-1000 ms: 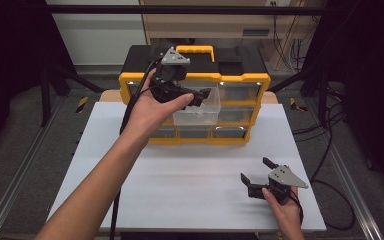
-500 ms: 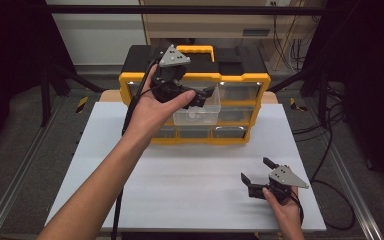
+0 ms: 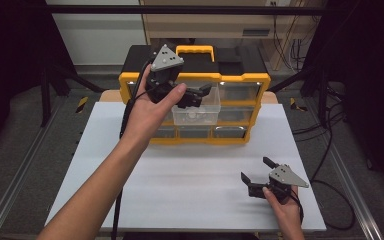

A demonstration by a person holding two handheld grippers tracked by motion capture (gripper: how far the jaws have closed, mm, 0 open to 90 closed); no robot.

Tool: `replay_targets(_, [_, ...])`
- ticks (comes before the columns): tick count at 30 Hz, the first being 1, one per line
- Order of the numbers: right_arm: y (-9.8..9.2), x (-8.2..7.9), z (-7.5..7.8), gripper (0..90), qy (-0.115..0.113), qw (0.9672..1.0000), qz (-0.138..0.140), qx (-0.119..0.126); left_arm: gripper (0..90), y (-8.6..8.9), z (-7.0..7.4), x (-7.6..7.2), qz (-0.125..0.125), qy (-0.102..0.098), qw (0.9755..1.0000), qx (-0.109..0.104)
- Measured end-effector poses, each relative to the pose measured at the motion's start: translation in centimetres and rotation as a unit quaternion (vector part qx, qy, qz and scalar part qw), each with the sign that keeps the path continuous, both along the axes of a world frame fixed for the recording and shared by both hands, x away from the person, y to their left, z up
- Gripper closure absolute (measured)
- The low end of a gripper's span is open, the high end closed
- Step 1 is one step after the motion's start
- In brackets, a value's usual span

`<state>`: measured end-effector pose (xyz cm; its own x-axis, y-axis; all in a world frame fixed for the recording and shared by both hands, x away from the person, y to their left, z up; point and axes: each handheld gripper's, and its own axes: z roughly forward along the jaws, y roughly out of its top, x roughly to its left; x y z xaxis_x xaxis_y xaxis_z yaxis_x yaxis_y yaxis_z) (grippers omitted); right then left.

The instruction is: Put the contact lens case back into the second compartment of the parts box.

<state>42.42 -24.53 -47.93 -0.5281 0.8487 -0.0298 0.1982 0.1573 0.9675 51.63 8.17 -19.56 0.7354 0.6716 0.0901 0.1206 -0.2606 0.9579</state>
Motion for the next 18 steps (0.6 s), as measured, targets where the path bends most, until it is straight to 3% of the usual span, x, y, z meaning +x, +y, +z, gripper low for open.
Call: replay_targets(18, [-0.1,-0.2,0.0,3.3,-0.001,1.0000,-0.001,0.000,2.2,3.4,0.1,-1.0,0.009,-0.011,0.9997,-0.020])
